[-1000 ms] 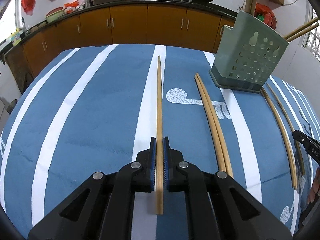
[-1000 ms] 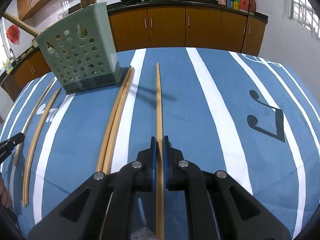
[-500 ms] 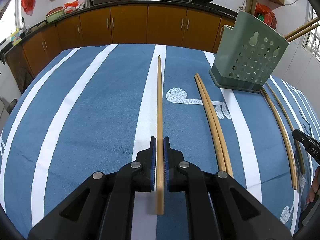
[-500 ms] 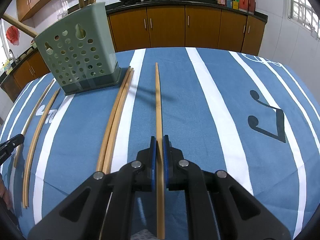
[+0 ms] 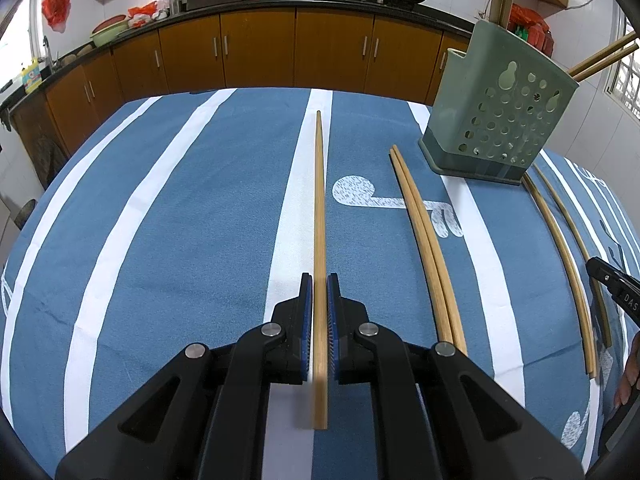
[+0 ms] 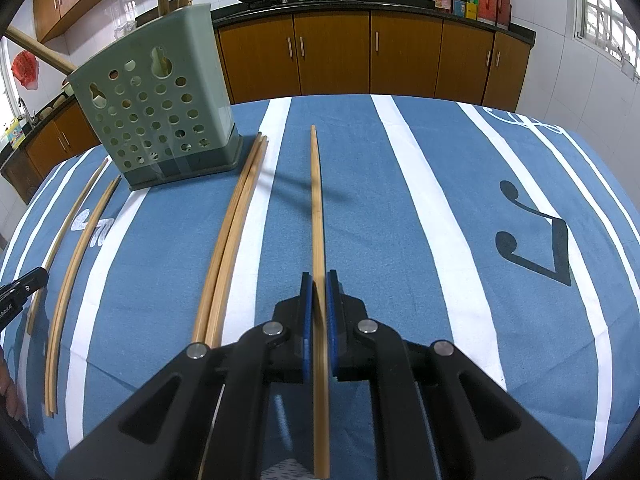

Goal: Organize utensils
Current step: 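Lift the chopstick in the left tool over the green holder while the right tool carries its chopstick there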

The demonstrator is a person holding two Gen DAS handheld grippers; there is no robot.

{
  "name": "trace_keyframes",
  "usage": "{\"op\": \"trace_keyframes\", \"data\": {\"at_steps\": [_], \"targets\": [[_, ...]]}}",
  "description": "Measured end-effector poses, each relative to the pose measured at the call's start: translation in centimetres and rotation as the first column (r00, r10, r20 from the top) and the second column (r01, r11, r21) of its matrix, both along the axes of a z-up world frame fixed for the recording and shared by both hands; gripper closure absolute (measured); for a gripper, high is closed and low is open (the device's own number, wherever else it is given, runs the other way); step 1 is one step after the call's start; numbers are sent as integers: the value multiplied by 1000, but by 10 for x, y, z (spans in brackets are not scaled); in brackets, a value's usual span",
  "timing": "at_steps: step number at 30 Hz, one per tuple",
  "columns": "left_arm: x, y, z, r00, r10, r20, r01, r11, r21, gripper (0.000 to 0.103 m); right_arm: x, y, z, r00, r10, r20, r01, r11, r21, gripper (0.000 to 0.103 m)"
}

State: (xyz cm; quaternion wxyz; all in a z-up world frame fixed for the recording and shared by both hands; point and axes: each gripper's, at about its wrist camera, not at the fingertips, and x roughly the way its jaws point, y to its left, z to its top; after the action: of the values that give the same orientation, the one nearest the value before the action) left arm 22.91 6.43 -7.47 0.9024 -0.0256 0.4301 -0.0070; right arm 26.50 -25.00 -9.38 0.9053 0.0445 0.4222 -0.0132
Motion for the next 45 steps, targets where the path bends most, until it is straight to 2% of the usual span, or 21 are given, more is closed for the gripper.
{"op": "trace_keyframes", "data": {"at_steps": [9, 21, 24, 27, 33, 40, 45], "targets": [[0, 0, 0, 1000, 0, 0, 0, 1000, 0, 95, 0, 0, 0, 1000, 0, 0, 0, 1000, 0, 95], [-12, -4, 0, 1000, -17, -2, 18, 999, 38, 96, -9, 0, 1, 1000, 13, -1, -13, 1000, -11, 95], [-15, -4, 3, 1000, -23, -9, 23, 999, 31, 96, -19, -1, 12, 999, 22, 33, -22, 1000, -3, 95], [-23, 0, 14, 1000, -22, 17, 21, 1000, 23, 96, -28, -4, 28, 996, 20, 82, -20, 1000, 2, 95], [-36, 8, 56, 992, -17, 124, 16, 1000, 6, 96, -43, -13, 71, 980, 2, 200, -5, 1000, 16, 95], [-47, 16, 116, 962, -11, 272, 25, 999, -46, 96, -55, -18, 125, 936, -5, 352, -5, 1000, 30, 95], [-49, 16, 140, 944, -12, 329, 36, 997, -68, 96, -58, -16, 141, 918, 1, 397, -14, 999, 30, 95]]}}
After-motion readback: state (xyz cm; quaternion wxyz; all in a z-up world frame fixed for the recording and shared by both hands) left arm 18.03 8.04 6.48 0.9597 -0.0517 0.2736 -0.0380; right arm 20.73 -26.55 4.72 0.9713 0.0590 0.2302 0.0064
